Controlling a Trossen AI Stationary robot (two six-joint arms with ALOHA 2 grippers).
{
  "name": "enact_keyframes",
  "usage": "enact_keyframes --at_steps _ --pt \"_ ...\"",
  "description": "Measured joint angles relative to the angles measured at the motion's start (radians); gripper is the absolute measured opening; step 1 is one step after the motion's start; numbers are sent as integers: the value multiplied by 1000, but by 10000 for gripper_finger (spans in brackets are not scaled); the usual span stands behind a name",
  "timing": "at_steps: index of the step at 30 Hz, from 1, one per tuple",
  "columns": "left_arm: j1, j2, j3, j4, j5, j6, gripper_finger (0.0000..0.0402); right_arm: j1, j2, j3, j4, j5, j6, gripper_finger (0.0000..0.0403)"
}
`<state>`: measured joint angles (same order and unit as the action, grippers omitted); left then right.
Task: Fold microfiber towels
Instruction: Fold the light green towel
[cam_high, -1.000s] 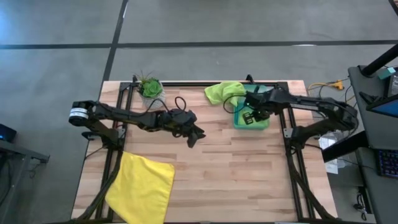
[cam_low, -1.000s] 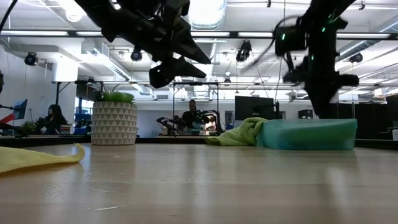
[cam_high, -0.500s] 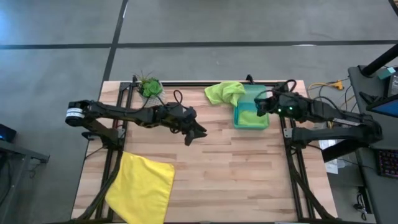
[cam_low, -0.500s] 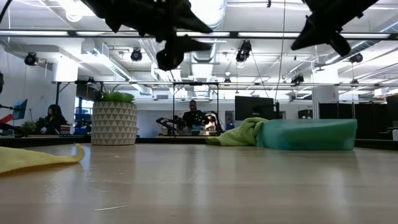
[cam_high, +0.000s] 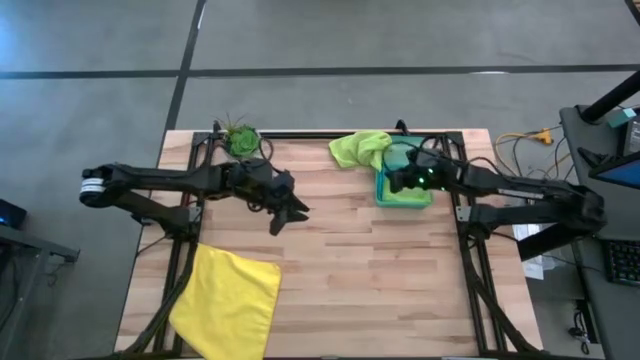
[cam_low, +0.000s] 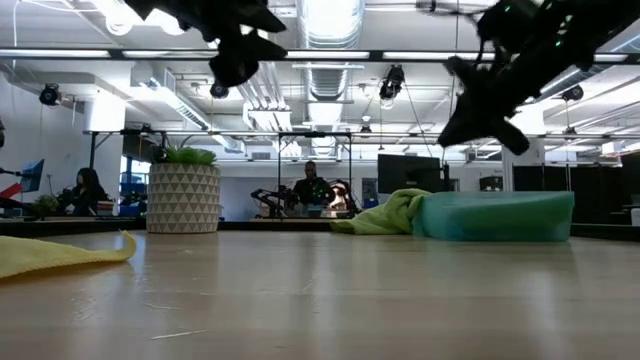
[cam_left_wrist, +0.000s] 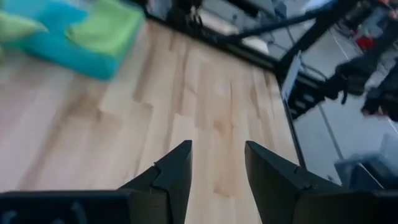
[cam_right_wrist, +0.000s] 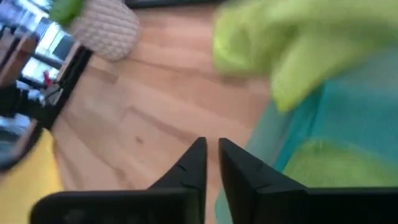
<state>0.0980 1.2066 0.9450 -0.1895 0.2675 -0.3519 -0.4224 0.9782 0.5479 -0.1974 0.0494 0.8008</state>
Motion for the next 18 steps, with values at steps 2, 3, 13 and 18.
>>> enact_keyframes --at_steps 2,3,13,18 --pt "6 -31 -1 5 -32 1 132 -70 66 10 13 -75 157 61" --pt "9 -45 -1 5 -52 2 132 -99 101 12 27 -104 235 74" --pt "83 -107 -1 2 -102 22 132 -208 300 95 65 -153 497 206" --pt "89 -96 -1 -11 -101 43 132 -230 371 122 60 -180 553 238"
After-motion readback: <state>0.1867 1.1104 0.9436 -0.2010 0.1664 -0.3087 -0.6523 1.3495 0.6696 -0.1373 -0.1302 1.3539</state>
